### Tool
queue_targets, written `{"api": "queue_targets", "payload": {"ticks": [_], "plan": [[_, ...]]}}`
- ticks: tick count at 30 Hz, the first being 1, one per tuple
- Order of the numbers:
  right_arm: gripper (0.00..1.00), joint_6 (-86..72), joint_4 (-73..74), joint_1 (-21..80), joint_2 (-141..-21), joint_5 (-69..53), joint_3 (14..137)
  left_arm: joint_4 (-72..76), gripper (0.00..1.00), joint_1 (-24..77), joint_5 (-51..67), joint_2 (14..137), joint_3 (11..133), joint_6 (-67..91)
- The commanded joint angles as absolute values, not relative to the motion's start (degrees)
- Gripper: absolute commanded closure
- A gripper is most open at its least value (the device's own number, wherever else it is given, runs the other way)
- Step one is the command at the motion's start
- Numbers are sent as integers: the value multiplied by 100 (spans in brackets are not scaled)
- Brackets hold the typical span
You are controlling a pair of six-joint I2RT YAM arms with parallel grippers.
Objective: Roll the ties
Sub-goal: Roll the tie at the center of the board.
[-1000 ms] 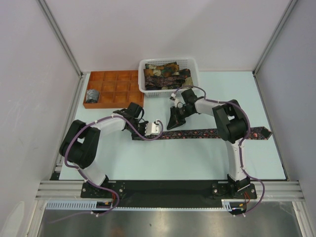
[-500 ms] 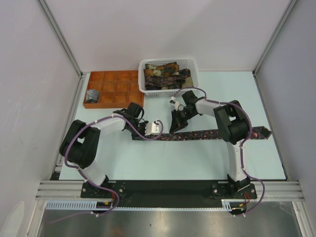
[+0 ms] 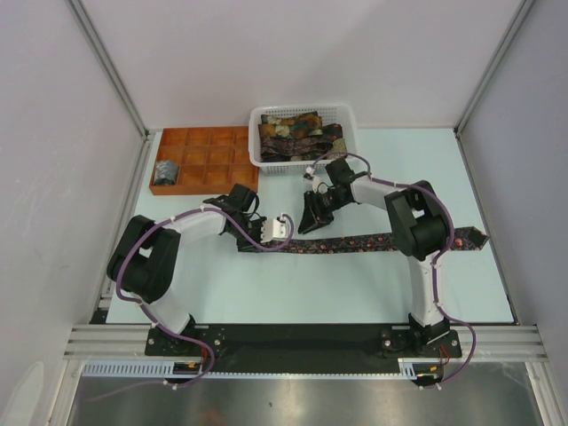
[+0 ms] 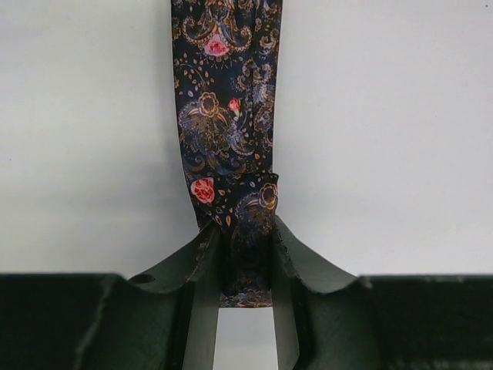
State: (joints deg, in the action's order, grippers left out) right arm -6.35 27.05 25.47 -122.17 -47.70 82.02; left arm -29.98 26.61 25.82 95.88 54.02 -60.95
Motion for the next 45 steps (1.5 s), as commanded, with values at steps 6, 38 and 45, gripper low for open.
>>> {"api": "queue_targets", "payload": {"ticks": [6, 38, 45], "plan": [[63, -3248, 49, 3120, -11891, -5607, 7612, -2980, 67, 2672, 2681, 9562, 5318, -5722], [94, -3595, -581, 3771, -12902, -5160, 7849, -2944, 51, 2453, 2741, 9414, 5308, -5416], [100, -3454, -256, 3744, -12990, -5036, 7901, -3462, 32, 1592, 3654, 8807, 5493, -4264]]}}
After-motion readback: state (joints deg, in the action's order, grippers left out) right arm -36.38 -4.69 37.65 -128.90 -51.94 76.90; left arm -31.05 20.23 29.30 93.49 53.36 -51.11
